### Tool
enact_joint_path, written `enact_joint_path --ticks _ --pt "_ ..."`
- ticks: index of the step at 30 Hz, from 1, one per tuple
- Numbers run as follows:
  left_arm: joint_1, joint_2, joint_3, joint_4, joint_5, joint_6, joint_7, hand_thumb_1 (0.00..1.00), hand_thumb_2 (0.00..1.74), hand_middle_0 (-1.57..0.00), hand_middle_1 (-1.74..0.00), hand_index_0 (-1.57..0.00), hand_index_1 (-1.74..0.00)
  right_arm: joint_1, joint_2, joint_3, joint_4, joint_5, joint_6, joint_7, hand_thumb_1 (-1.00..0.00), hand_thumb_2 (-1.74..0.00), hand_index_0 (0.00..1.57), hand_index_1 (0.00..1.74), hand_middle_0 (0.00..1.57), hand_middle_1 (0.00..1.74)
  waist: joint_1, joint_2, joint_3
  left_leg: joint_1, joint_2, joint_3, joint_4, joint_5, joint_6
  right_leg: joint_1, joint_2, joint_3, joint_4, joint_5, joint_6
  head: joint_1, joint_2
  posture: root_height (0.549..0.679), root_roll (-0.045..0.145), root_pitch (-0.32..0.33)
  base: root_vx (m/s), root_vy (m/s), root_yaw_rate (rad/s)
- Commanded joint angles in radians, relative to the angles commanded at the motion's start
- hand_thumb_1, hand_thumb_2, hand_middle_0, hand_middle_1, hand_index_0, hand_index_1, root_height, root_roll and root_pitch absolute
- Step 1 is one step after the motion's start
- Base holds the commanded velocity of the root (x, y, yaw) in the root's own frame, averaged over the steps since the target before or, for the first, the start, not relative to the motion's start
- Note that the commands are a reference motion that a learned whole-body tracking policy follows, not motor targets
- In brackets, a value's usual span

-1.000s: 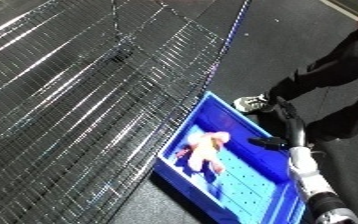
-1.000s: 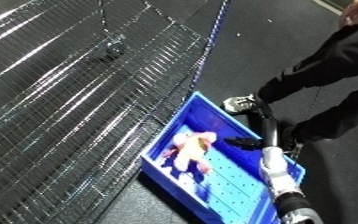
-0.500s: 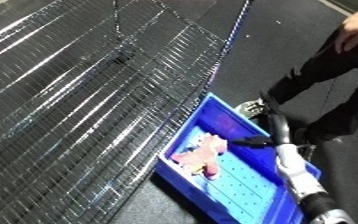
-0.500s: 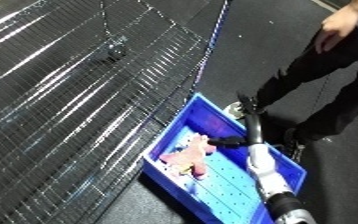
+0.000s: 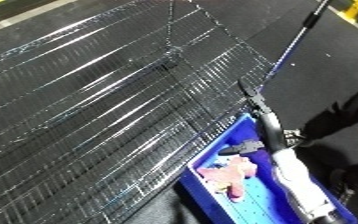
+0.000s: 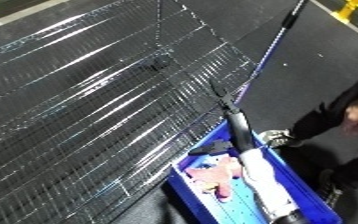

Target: Pick up the object and place it into the box

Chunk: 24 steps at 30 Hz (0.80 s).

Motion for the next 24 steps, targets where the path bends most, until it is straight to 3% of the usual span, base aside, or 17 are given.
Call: enact_joint_path --ticks 6,15,24 --pt "-0.009 -0.001 -0.005 0.002 0.010 0.003 0.003 1.00 1.74 -1.57 -1.74 -1.57 -1.74 -0.041 0.018 0.085 -0.044 -0.021 0.008 0.023 0.00 0.00 0.00 0.00 0.00 0.00 0.025 -0.005 0.004 -0.009 -0.005 -0.011 0.000 0.005 0.0000 -0.003 -0.0024 -0.004 0.008 -0.006 0.0003 -0.204 0.008 0.644 0.059 -0.164 0.003 0.002 0.084" --pt "-0.056 0.003 -0.016 0.001 0.014 -0.008 0.024 1.00 1.74 -1.57 -1.74 -1.57 -1.74 -0.120 0.035 0.195 -0.065 -0.008 0.004 0.028 0.00 0.00 0.00 0.00 0.00 0.00 0.066 -0.018 0.005 -0.020 -0.013 -0.027 -0.009 0.016 -0.0013 -0.005 -0.0090 -0.018 0.010 -0.003 0.0020 -0.450 0.007 0.644 0.058 -0.161 0.012 0.001 0.076" --pt "-0.104 0.013 -0.016 -0.019 0.017 -0.018 0.049 1.00 1.74 -1.57 -1.74 -1.57 -1.74 -0.176 0.051 0.267 -0.052 -0.001 0.004 0.025 0.00 0.00 0.00 0.00 0.00 0.00 0.104 -0.029 0.011 -0.029 -0.021 -0.043 0.001 0.014 0.0013 -0.002 -0.0173 -0.033 0.020 -0.005 0.0037 -0.582 -0.004 0.643 0.054 -0.162 0.012 0.011 0.073"
